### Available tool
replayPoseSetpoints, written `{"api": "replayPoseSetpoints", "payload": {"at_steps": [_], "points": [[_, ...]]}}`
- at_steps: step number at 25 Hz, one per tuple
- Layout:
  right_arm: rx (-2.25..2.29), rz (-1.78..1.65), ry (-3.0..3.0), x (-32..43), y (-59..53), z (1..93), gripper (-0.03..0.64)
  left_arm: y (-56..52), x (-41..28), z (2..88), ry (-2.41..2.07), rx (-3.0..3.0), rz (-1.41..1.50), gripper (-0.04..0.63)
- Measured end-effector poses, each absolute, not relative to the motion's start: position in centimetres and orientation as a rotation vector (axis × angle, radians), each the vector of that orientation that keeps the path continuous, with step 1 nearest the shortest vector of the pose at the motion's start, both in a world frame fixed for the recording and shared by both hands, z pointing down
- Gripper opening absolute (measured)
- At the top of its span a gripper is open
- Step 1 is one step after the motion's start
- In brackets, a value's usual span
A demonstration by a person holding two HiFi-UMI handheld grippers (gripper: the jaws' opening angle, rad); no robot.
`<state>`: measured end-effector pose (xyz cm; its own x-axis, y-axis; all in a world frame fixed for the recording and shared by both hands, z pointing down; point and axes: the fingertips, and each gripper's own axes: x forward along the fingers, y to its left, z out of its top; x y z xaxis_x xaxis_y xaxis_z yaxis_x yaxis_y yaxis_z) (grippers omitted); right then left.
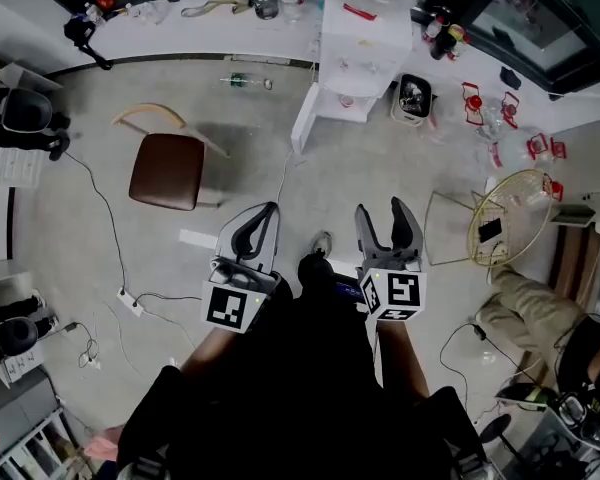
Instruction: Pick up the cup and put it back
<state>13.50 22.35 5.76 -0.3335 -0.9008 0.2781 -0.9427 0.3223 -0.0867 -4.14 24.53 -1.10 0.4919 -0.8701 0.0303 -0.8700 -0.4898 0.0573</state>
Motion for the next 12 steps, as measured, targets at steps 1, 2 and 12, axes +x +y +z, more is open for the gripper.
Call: {"api": "replayPoseSetpoints", "payload": {"at_steps": [1,2,12], "points": [[1.688,0.353,-2.404,13.9,21.4,5.9,0.250,23.7,-3.8,-1.1,-1.559,2.652,0.000,0.008],[1.682,0.360,-2.406,14.2,20.4,6.1,0.250,23.0,-3.6,-1.1,-1.565,2.647,0.008,0.008],[1.664,0.407,-2.375,13.4,10.6,8.9,0.250,12.9,-4.0,1.9,-1.541,2.619,0.036,0.008]]}}
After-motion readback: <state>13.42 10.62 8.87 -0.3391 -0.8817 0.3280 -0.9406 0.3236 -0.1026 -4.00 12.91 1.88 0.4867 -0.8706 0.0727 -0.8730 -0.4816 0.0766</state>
